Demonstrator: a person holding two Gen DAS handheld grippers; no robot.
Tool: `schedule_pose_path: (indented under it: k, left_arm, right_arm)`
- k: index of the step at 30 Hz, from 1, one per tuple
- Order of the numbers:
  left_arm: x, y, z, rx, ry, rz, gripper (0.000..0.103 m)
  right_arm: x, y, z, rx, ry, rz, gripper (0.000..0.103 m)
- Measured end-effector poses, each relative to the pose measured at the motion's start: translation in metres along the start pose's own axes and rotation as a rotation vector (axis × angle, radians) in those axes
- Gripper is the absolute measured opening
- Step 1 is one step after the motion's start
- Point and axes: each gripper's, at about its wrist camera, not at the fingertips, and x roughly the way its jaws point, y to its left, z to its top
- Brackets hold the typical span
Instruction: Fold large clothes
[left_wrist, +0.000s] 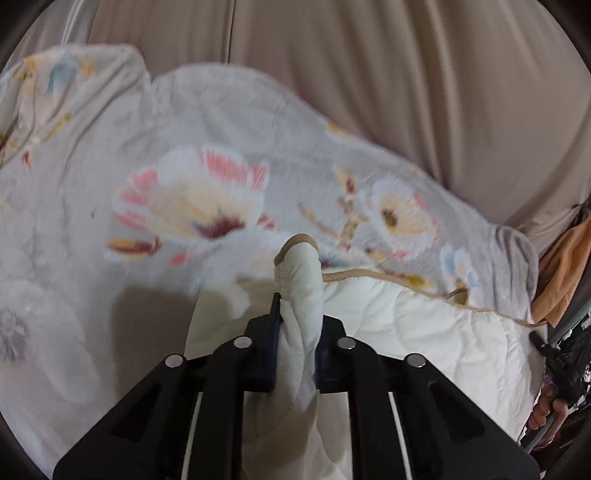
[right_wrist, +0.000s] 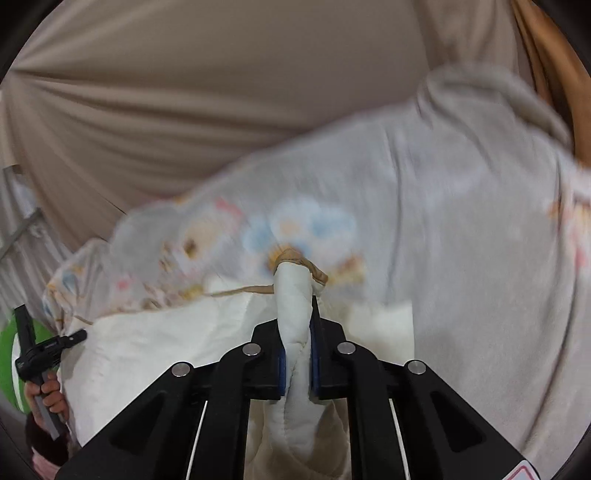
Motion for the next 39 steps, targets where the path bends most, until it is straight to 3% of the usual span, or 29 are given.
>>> schedule_pose_path:
  k: [3,5,7,9,12,14,16,17,19,21,22,25,28,31,39]
  left_arm:
    - [-0.001,-0.002,-0.002,0.036,-0.022,0.055,0.011]
    - [0.025,0.005,-0.011,0.038,0.049,0.095,0.011]
    - [0.045,0.012,-0.022,0.043,0.079,0.119,0.012]
    - [0.047,0.010,-0.025,0.058,0.069,0.142,0.012]
    - [0.048,0.002,-0.026,0.100,0.053,0.188,0.015]
    - [0.037,-0.003,-0.024,0.117,0.021,0.213,0.017]
    - [0.008,-0.015,-0.021,0.144,-0.059,0.241,0.018]
    - [-0.008,-0.024,-0.019,0.164,-0.101,0.239,0.018]
    - [-0.038,-0.049,-0.019,0.215,-0.177,0.210,0.024]
    - [-0.054,-0.079,-0.021,0.276,-0.209,0.159,0.035]
    - [-0.056,-0.095,-0.024,0.309,-0.206,0.129,0.040]
    - [-0.035,-0.137,-0.041,0.397,-0.133,0.064,0.040]
    - [0.001,-0.152,-0.064,0.437,-0.060,0.096,0.040]
    - [0.032,-0.146,-0.079,0.429,-0.005,0.139,0.040]
    - [0.040,-0.137,-0.087,0.436,-0.011,0.154,0.042]
  right_arm:
    - [-0.017,0.007,0.004,-0.039,-0.069,-0.023,0.008]
    - [0.013,-0.003,-0.005,-0.052,0.035,-0.112,0.007]
    - [0.058,-0.023,-0.028,-0.028,0.197,-0.157,0.008]
    - [0.069,-0.034,-0.037,0.022,0.225,-0.137,0.008]
    - [0.067,-0.028,-0.032,-0.026,0.242,-0.168,0.013]
    - [0.052,-0.025,-0.028,-0.015,0.192,-0.211,0.023]
    - [0.026,-0.016,-0.024,-0.015,0.099,-0.240,0.032]
    - [0.013,-0.010,-0.021,-0.025,0.062,-0.244,0.032]
    - [-0.013,0.017,-0.020,-0.073,-0.005,-0.208,0.033]
    - [-0.017,0.051,-0.022,-0.152,0.001,-0.128,0.033]
    - [-0.012,0.075,-0.027,-0.214,0.028,-0.094,0.033]
    - [0.013,0.132,-0.052,-0.361,0.118,-0.027,0.032]
    - [0.034,0.162,-0.077,-0.464,0.172,-0.047,0.027]
    - [0.048,0.165,-0.089,-0.478,0.209,-0.075,0.027]
    - [0.058,0.155,-0.095,-0.476,0.232,-0.097,0.023]
